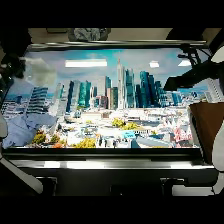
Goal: Fold the shirts.
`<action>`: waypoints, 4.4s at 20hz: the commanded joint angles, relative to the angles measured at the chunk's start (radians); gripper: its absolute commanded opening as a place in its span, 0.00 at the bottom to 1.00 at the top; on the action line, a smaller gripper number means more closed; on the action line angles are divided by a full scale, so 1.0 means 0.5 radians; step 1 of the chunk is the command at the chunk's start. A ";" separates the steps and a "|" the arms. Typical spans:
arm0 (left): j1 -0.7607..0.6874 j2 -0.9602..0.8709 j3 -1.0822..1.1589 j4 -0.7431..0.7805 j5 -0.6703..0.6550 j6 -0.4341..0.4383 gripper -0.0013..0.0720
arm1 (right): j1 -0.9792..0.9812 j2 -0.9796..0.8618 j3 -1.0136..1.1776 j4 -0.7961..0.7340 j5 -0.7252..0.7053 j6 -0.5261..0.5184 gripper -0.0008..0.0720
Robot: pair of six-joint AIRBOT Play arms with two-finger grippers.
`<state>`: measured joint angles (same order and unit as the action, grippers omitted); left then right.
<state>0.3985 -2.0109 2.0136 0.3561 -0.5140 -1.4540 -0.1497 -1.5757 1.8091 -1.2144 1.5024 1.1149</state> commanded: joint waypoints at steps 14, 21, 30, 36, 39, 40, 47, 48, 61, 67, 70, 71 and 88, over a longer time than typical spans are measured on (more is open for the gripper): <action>-0.900 2.065 -0.302 0.690 -0.986 0.392 0.05 | -0.006 0.752 0.002 0.005 0.669 -0.243 0.96; -1.587 1.841 -1.368 0.726 -0.797 0.394 0.05 | -0.006 0.920 0.000 -0.304 0.652 -0.251 0.96; -2.332 0.897 -1.684 0.711 -0.952 0.307 1.00 | -0.005 0.704 0.000 -0.302 0.588 -0.257 0.95; -1.720 1.171 -1.157 1.978 -1.763 -0.079 1.00 | -0.005 0.508 -0.066 -0.209 0.533 -0.256 0.95; -1.292 1.446 -1.349 2.047 -1.872 -0.167 1.00 | 0.001 0.494 -0.397 0.085 0.414 -0.262 0.95; -1.189 1.547 -1.524 2.047 -1.861 -0.194 1.00 | 0.026 0.494 -0.535 0.140 0.367 -0.295 0.95; -1.170 1.916 -2.758 1.497 -1.422 -0.181 1.00 | 0.401 0.494 -1.279 0.171 -0.059 -0.526 0.99; -1.218 1.909 -2.840 1.408 -1.333 -0.182 1.00 | 0.400 0.494 -1.329 0.174 -0.093 -0.526 0.99; -1.613 1.872 -2.977 1.147 -0.877 -0.343 0.37 | 0.401 0.471 -1.800 0.386 -0.455 -0.597 0.98; -1.608 1.924 -2.950 1.170 -0.854 -0.279 0.05 | 0.400 0.368 -1.843 0.543 -0.520 -0.664 0.07; -1.605 2.114 -2.750 1.419 -0.893 -0.288 0.05 | 0.400 0.449 -1.757 0.526 -0.523 -0.752 0.07; -1.590 2.206 -2.618 1.550 -0.929 -0.291 0.05 | 0.394 0.513 -1.685 0.503 -0.523 -0.758 0.07; -0.609 2.641 -0.502 2.050 -1.221 -0.476 0.05 | 0.095 1.846 -0.193 -0.834 -0.429 -0.404 0.07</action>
<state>0.0795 -0.7006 1.7271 1.3670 -1.0622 -1.6897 -0.0998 -0.7078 1.6920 -1.4944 1.1755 0.8845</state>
